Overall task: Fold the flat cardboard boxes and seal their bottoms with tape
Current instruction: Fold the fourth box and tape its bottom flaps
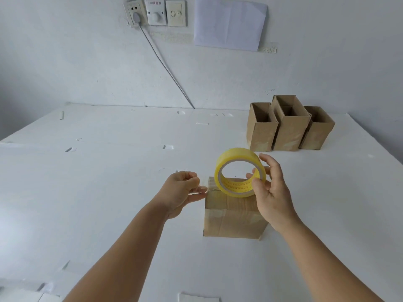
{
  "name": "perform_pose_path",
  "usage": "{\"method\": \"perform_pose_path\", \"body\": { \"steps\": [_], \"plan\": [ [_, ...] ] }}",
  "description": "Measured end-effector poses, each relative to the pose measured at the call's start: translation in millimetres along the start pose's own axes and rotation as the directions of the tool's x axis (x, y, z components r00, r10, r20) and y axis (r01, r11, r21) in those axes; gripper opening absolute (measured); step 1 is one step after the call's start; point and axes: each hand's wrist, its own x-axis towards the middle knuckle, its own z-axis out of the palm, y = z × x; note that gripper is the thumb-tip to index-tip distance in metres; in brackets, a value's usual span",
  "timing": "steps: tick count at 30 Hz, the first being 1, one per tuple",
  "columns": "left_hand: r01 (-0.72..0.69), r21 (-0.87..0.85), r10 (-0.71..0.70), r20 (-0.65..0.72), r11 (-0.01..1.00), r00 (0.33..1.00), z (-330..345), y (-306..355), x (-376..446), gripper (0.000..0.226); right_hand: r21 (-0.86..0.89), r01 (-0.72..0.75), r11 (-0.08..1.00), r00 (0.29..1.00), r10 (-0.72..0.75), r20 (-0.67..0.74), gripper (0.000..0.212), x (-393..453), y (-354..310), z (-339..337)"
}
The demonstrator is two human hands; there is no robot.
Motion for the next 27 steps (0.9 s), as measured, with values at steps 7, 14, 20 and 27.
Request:
{"method": "perform_pose_path", "body": {
  "steps": [7, 14, 20, 27],
  "plan": [
    [0.041, 0.023, -0.042, 0.014, 0.999, 0.999, -3.0, -7.9, 4.1, 0.019, -0.007, 0.040, 0.999, 0.997, -0.040, -0.068, 0.035, -2.2, 1.5, 1.0],
    [0.091, 0.065, -0.091, -0.002, 0.994, 0.996, -4.6, -18.7, 5.5, 0.018, 0.037, 0.052, 0.998, 0.999, -0.052, 0.003, 0.043, -2.6, 0.2, -1.0],
    [0.110, 0.115, -0.111, 0.001, 0.987, 0.994, -7.6, -22.1, 10.3, 0.017, 0.042, 0.092, 0.995, 0.995, -0.094, 0.025, 0.042, -2.9, 1.3, 0.7],
    [0.188, 0.171, -0.200, 0.056, 0.967, 0.978, 2.3, -41.9, 13.2, 0.016, 0.013, 0.113, 0.994, 0.991, -0.114, 0.075, 0.044, -4.9, 6.8, -0.1]
  ]
}}
